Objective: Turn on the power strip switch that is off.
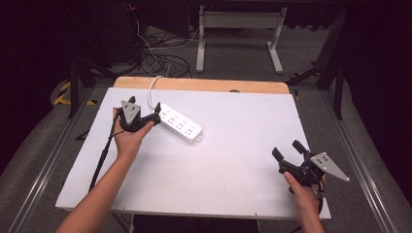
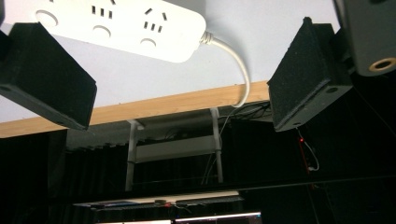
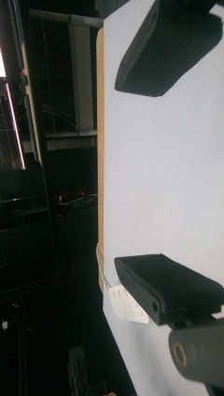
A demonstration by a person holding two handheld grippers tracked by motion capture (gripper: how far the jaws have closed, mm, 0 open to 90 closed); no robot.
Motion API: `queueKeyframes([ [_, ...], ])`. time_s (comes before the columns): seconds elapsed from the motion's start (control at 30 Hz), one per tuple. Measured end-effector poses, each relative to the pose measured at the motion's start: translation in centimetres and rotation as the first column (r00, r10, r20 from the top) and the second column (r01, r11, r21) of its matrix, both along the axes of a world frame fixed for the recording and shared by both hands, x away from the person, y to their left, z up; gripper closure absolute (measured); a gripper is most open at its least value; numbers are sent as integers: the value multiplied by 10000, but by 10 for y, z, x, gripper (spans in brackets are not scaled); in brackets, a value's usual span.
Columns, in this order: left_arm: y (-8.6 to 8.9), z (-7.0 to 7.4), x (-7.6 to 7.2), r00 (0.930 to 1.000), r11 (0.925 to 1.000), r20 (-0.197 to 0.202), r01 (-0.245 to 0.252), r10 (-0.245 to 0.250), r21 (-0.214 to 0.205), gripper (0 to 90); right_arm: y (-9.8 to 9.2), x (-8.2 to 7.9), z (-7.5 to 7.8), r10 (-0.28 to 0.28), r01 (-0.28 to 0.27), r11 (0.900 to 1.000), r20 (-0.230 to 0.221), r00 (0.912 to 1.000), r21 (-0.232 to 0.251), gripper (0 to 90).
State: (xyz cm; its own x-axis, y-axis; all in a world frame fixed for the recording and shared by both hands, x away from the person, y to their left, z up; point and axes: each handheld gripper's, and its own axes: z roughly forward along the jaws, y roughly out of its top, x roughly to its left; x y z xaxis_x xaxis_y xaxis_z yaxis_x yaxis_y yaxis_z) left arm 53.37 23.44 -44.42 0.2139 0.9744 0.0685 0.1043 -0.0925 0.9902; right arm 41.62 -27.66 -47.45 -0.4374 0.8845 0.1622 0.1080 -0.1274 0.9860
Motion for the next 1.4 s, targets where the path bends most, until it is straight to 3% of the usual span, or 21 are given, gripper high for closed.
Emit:
queueKeyframes([
  [0.23, -2, -2, -2, 9999, 9994, -13, 167, -166, 303, 70, -3, 2, 1, -83, 79, 9993, 100, 9999, 366, 52],
  [0.37, -5, -1, -8, 9990, 9984, 229, 378, -388, 412, 68, -1, 7, 0, -2, 1, 9994, 40, 10000, 359, 41],
  [0.67, -2, 4, -12, 9979, 9984, 391, 509, -518, 225, 68, 3, 10, -1, 79, -78, 9991, -17, 10000, 425, 44],
  [1.4, 3, 3, -15, 9983, 9987, 303, 497, -499, 70, 69, 4, 9, 0, 112, -107, 9985, -84, 9999, 535, 69],
])
